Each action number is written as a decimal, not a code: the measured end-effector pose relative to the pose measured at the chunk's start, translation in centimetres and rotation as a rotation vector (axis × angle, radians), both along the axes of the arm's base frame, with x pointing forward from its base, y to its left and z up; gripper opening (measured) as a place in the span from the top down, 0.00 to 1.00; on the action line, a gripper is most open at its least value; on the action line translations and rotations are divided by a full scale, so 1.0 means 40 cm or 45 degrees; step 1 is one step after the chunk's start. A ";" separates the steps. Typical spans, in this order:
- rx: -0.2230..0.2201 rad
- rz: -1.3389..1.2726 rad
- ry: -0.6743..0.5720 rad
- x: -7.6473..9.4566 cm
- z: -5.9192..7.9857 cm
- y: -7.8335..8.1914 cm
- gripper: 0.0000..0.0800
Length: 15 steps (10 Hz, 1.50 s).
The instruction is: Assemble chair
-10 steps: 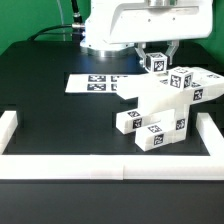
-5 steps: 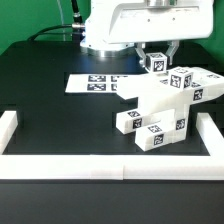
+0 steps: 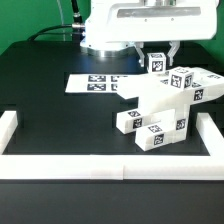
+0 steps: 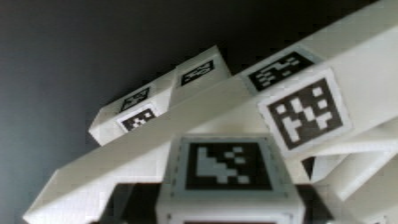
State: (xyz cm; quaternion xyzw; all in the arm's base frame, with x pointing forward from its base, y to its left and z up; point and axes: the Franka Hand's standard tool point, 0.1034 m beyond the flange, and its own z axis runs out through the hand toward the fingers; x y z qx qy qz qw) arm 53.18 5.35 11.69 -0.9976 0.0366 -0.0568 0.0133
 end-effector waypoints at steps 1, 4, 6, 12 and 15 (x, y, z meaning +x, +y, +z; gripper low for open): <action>0.013 -0.106 0.003 0.000 0.000 0.000 0.64; 0.040 -0.335 0.008 0.000 -0.001 0.002 0.64; 0.057 -0.474 0.012 -0.001 -0.001 0.003 0.64; 0.151 -0.970 0.036 -0.003 -0.002 0.017 0.64; 0.202 -1.230 0.056 -0.004 -0.003 0.027 0.64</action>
Offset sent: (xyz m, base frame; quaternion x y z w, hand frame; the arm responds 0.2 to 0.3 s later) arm 0.0000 0.0000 0.0000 0.0000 0.0000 0.1938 0.9810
